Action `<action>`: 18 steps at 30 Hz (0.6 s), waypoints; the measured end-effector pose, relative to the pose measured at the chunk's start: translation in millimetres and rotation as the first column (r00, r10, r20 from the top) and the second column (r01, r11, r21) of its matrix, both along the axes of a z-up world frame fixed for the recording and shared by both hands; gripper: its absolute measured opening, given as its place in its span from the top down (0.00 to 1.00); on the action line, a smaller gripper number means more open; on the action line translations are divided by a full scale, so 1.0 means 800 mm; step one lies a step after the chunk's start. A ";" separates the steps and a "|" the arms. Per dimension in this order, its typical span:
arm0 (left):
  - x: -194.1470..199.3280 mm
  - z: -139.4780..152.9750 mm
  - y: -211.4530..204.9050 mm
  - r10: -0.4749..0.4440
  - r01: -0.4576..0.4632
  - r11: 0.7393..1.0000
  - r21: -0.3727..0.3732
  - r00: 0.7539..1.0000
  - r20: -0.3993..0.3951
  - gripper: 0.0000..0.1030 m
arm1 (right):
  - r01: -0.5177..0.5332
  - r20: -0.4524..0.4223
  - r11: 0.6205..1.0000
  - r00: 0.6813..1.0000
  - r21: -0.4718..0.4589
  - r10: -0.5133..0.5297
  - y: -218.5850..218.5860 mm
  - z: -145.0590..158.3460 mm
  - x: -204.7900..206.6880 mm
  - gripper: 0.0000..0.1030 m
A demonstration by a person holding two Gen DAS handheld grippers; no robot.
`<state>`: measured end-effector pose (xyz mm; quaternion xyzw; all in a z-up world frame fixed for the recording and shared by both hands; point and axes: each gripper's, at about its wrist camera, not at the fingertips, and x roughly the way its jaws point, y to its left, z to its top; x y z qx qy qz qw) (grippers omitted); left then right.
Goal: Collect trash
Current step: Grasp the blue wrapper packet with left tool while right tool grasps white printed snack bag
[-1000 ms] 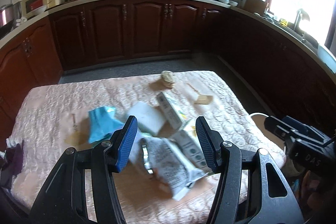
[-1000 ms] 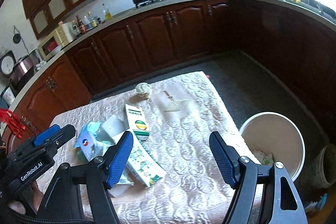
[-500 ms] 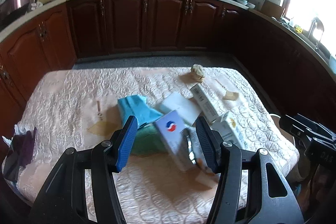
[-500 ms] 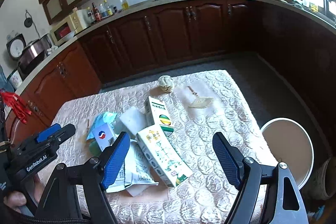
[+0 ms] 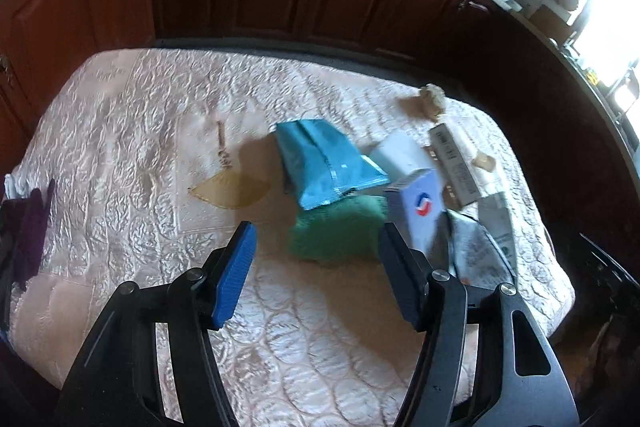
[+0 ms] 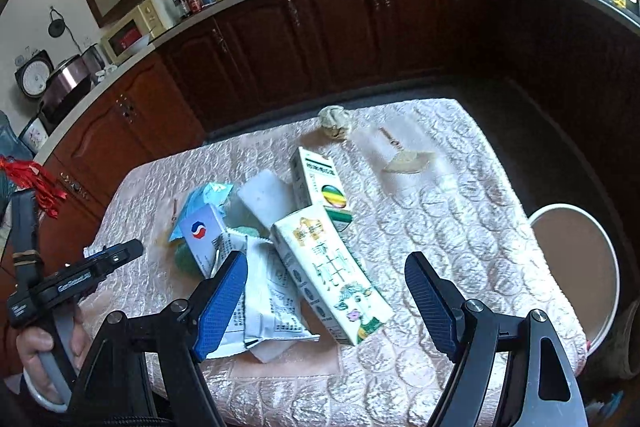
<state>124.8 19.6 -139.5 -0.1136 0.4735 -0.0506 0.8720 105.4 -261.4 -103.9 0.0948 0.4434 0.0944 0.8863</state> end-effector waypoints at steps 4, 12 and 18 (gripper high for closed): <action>0.013 -0.010 0.013 0.035 -0.035 0.999 -0.027 0.999 -0.022 0.40 | -0.044 -0.021 0.999 0.999 0.005 0.044 0.010 -0.005 0.006 0.24; 0.052 -0.018 0.020 0.066 -0.069 0.996 -0.053 0.996 -0.060 0.40 | -0.196 -0.119 0.975 0.971 0.101 0.207 0.060 -0.042 0.018 0.24; 0.099 -0.035 0.011 0.076 -0.084 0.994 -0.074 0.992 -0.103 0.35 | -0.231 -0.188 0.966 0.950 0.112 0.249 0.085 -0.075 0.032 0.24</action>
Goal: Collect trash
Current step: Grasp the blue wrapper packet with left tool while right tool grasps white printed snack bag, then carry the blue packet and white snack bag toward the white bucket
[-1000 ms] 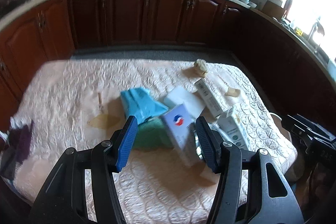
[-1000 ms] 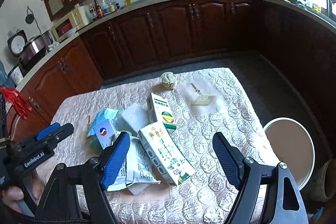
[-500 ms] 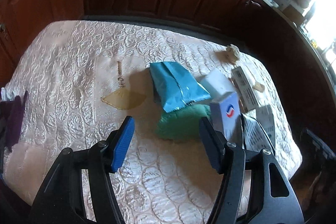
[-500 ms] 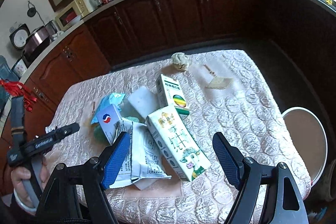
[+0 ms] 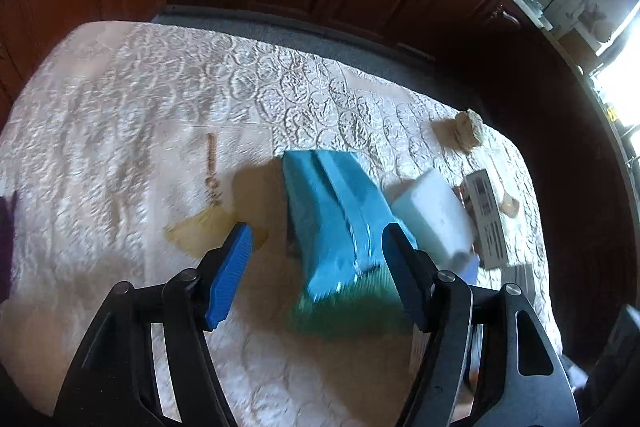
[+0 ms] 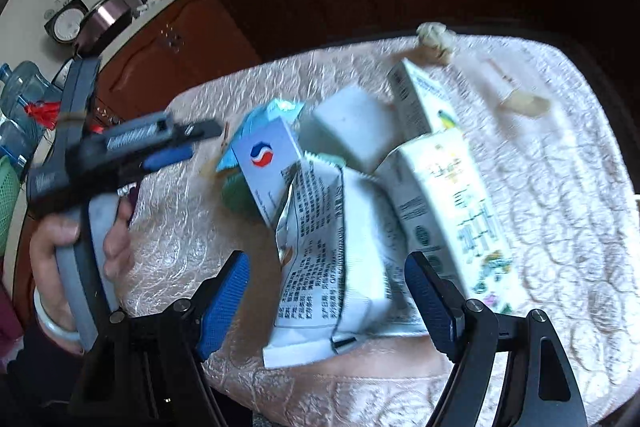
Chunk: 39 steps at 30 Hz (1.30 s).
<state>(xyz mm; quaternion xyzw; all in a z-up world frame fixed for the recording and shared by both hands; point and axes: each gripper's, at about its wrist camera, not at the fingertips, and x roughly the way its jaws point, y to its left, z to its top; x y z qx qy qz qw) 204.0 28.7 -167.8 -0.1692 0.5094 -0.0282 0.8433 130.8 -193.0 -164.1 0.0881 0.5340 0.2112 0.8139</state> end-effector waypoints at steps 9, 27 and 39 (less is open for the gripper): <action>0.046 -0.042 -0.017 0.000 -0.003 0.999 -0.036 0.996 -0.093 0.35 | 0.005 -0.045 1.000 0.999 -0.002 -0.005 0.007 -0.022 0.012 0.24; -0.027 0.059 -0.012 -0.067 0.071 0.997 -0.026 0.991 0.112 0.71 | 0.009 0.109 0.997 0.994 0.081 -0.018 -0.015 0.045 -0.035 0.50; -0.094 0.130 -0.070 -0.182 0.167 0.983 0.079 0.947 0.264 0.71 | 0.084 0.216 0.993 0.971 0.088 -0.101 -0.054 0.098 -0.061 0.50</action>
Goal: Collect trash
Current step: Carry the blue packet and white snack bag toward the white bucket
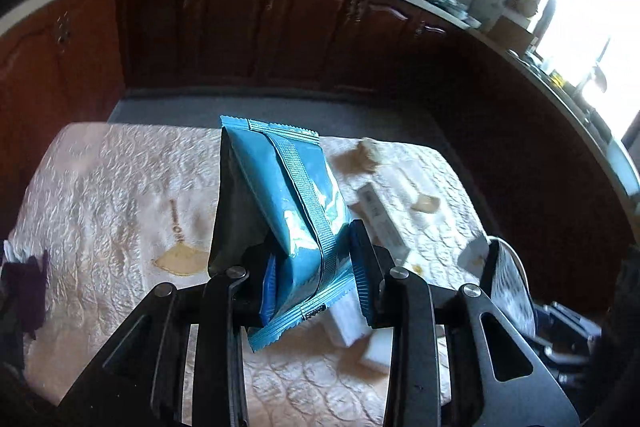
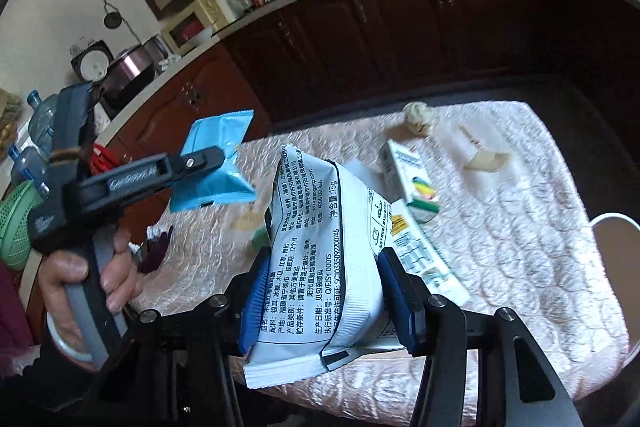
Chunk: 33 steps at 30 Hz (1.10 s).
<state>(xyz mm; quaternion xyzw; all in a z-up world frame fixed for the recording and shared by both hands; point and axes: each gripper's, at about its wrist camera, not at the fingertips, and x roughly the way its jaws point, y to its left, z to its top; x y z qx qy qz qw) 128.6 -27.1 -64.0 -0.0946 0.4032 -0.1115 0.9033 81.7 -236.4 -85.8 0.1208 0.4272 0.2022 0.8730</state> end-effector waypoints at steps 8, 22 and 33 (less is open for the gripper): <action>-0.018 0.017 -0.064 -0.098 0.097 0.995 0.034 0.994 0.040 0.71 | 0.086 0.042 0.996 0.995 0.003 -0.086 -0.044 0.026 -0.014 0.50; -0.032 0.019 -0.171 -0.243 0.237 0.967 0.088 0.968 0.057 0.71 | 0.239 0.066 0.971 0.969 -0.001 -0.238 -0.124 0.041 -0.044 0.50; -0.033 0.010 -0.246 -0.346 0.341 0.935 0.096 0.938 0.035 0.71 | 0.350 0.041 0.937 0.936 0.002 -0.350 -0.191 0.036 -0.062 0.50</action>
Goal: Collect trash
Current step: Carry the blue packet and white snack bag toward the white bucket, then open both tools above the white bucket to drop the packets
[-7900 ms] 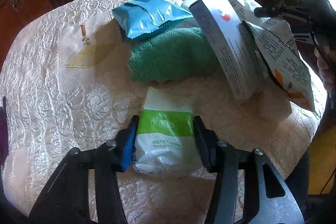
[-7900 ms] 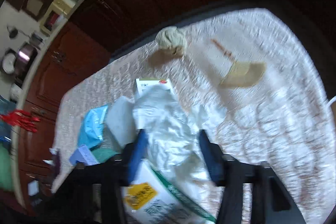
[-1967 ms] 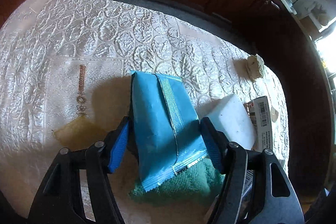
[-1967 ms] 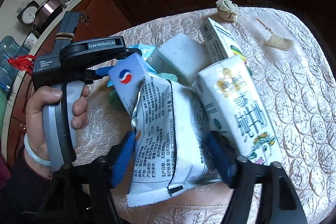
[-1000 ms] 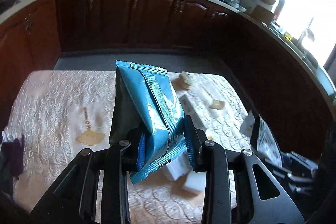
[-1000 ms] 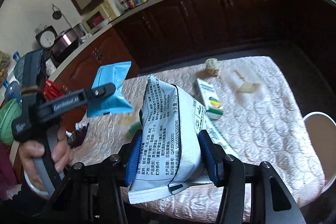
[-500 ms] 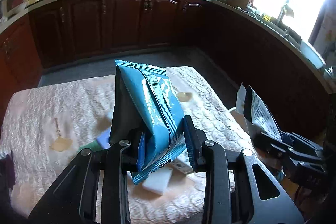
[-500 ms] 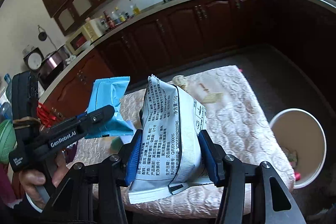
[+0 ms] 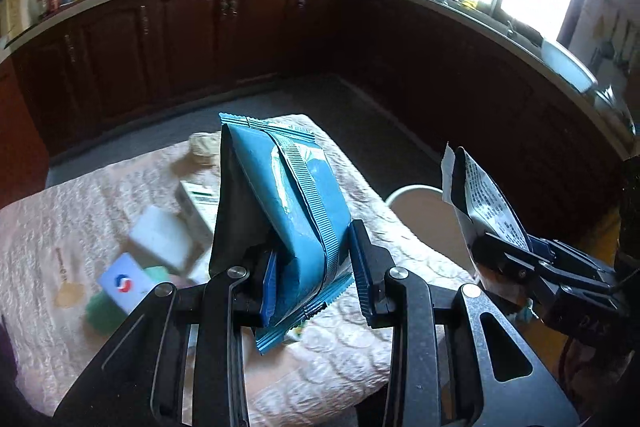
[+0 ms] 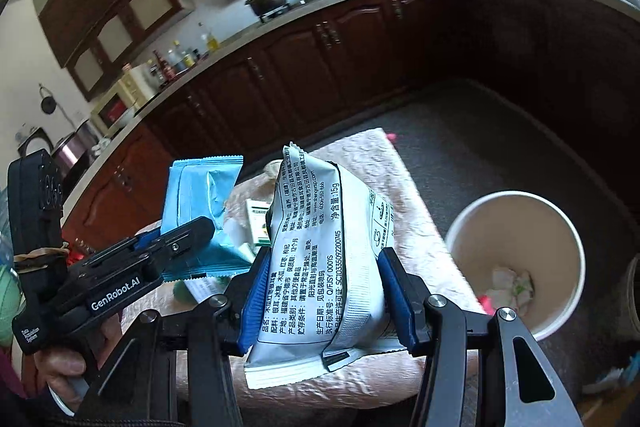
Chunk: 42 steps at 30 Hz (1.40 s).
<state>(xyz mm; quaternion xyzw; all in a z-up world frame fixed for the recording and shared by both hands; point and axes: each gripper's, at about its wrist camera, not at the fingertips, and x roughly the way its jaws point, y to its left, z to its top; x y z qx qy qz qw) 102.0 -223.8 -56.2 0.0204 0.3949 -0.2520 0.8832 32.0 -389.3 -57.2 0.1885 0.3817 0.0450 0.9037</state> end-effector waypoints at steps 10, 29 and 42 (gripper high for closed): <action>-0.002 -0.017 -0.068 -0.088 0.089 0.996 0.015 0.996 -0.033 0.71 | 0.103 -0.036 0.994 0.994 0.025 -0.102 -0.057 -0.018 -0.017 0.50; 0.014 -0.065 -0.173 -0.227 0.225 0.974 -0.033 0.959 -0.171 0.71 | 0.257 -0.157 0.966 0.954 0.002 -0.254 -0.148 -0.071 -0.023 0.50; 0.031 -0.104 -0.220 -0.265 0.239 0.963 -0.126 0.925 -0.270 0.54 | 0.354 -0.226 0.935 0.909 -0.022 -0.349 -0.199 -0.116 -0.012 0.44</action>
